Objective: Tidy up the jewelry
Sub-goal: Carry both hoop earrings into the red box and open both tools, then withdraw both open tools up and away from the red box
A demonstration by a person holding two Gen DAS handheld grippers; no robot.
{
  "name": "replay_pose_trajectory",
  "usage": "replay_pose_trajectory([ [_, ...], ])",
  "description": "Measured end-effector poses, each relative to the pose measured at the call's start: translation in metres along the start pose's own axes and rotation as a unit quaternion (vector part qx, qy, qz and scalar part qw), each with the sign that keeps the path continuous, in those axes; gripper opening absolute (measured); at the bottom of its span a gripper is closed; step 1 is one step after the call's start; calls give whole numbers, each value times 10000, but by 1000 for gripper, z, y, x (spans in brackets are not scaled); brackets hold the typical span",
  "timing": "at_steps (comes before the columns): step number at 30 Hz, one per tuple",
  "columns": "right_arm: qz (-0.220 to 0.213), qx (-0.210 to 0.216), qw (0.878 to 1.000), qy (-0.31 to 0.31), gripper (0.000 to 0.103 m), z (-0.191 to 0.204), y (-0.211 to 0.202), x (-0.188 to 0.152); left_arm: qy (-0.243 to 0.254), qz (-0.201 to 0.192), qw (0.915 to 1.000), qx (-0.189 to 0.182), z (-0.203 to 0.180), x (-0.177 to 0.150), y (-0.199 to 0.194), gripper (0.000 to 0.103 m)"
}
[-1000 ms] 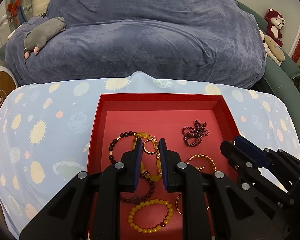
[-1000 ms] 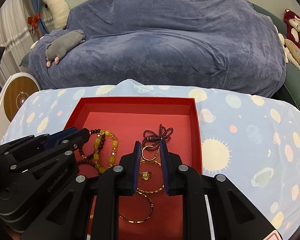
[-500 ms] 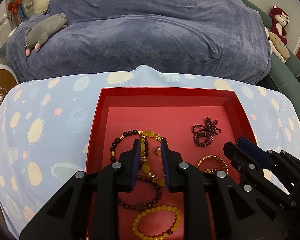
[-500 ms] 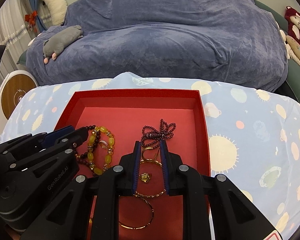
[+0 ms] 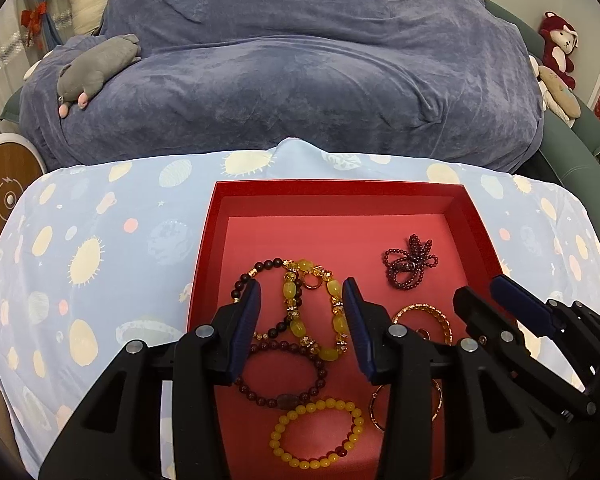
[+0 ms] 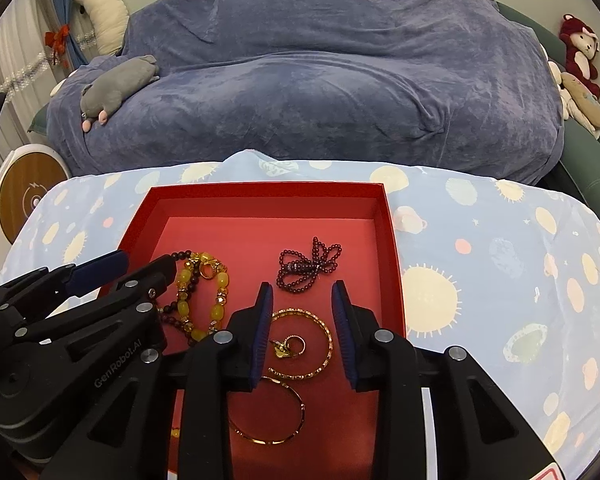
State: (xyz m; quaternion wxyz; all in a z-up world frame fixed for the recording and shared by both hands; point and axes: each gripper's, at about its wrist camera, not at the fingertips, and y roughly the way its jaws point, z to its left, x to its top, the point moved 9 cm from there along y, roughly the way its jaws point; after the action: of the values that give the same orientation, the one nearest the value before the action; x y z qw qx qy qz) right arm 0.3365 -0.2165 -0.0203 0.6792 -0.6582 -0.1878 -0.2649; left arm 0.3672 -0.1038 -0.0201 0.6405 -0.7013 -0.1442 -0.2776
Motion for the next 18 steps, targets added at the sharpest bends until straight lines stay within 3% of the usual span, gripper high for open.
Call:
replay_pose_trajectory([
  [18,-281,-213,9993,92,43,-2,-84,-23,-11,-210,9998,-42,-5,-23,-80,44],
])
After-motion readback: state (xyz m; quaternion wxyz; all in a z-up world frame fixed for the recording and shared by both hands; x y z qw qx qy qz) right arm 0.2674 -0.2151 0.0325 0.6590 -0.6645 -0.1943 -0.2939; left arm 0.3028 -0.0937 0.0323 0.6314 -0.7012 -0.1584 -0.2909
